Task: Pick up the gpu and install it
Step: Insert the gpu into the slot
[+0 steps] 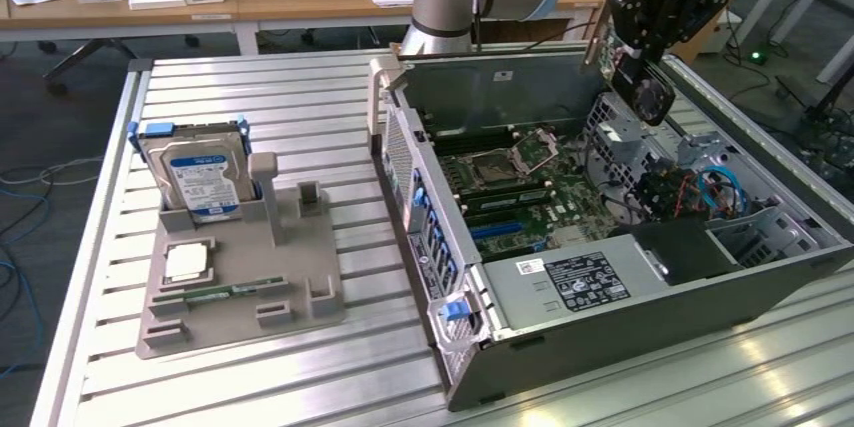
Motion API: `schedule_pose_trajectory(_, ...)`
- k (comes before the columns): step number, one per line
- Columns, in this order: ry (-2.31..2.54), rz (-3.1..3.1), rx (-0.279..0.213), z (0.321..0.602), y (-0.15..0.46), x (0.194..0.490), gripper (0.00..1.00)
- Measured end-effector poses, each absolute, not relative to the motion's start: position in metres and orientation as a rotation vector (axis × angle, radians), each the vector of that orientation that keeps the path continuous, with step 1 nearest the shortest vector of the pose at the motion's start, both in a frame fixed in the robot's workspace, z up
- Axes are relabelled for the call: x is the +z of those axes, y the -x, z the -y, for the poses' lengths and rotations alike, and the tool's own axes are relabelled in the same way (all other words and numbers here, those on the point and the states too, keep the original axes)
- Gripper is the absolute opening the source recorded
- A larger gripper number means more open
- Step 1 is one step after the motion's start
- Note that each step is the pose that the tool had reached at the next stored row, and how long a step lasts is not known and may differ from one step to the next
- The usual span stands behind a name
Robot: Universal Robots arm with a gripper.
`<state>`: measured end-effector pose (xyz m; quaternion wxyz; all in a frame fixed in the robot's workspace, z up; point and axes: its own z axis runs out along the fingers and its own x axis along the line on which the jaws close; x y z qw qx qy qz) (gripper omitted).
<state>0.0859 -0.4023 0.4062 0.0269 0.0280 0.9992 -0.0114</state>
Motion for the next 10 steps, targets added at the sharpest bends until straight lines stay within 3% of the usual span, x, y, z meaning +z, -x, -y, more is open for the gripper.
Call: schedule_pose_trajectory(10,-0.021,-3.087,-0.033,0.4023,-0.0858,0.4061,0.26)
